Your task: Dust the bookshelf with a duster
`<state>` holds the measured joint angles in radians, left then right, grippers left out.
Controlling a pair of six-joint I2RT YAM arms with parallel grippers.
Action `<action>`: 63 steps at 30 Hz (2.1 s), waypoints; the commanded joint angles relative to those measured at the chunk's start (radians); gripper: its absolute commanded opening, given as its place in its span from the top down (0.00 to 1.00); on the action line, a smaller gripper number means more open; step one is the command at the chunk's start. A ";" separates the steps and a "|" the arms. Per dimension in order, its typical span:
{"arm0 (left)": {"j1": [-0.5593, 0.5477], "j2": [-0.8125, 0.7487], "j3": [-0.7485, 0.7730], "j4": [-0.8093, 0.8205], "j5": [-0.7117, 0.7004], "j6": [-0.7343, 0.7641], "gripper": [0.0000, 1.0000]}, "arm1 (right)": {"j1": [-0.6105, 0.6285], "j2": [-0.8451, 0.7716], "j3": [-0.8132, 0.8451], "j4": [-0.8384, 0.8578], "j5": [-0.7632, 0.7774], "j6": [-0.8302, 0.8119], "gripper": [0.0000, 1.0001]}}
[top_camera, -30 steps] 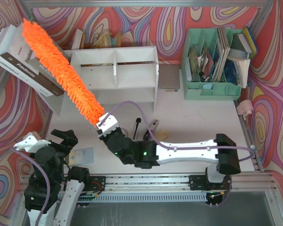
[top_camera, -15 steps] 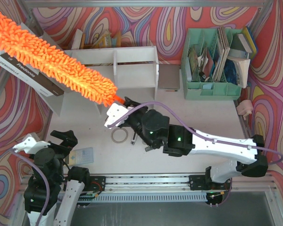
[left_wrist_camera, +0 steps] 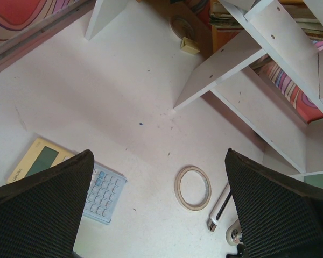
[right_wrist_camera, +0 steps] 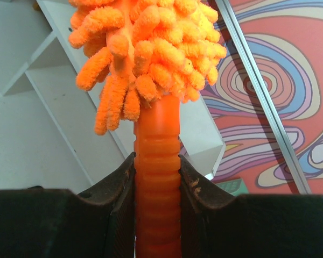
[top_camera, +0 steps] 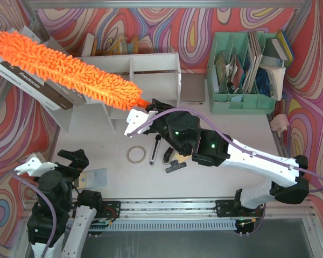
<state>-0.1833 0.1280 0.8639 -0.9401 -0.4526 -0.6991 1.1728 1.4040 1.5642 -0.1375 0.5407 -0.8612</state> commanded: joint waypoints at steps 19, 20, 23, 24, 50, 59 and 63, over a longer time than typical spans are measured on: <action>0.004 -0.010 -0.013 0.021 0.015 0.015 0.02 | -0.203 0.044 0.033 -0.051 -0.131 0.043 1.00; 0.004 -0.010 -0.014 0.021 0.015 0.016 0.02 | -0.217 0.046 0.032 -0.047 -0.139 0.044 1.00; 0.004 -0.011 -0.014 0.021 0.016 0.015 0.02 | -0.262 0.060 0.038 -0.023 -0.155 0.048 1.00; 0.004 -0.010 -0.014 0.022 0.015 0.015 0.02 | -0.277 0.069 0.046 -0.012 -0.154 0.048 1.00; 0.004 -0.016 -0.014 0.021 0.017 0.016 0.02 | -0.296 -0.009 0.108 -0.053 -0.231 0.148 1.00; 0.004 -0.013 -0.014 0.023 0.015 0.014 0.02 | -0.267 -0.066 0.034 -0.135 -0.279 0.167 1.00; 0.004 -0.011 -0.015 0.021 0.015 0.015 0.02 | -0.267 -0.055 0.005 -0.130 -0.287 0.157 1.00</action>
<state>-0.1833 0.1215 0.8619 -0.9398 -0.4416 -0.6987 0.9081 1.3655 1.5829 -0.3069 0.2729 -0.7120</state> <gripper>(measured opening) 0.984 0.336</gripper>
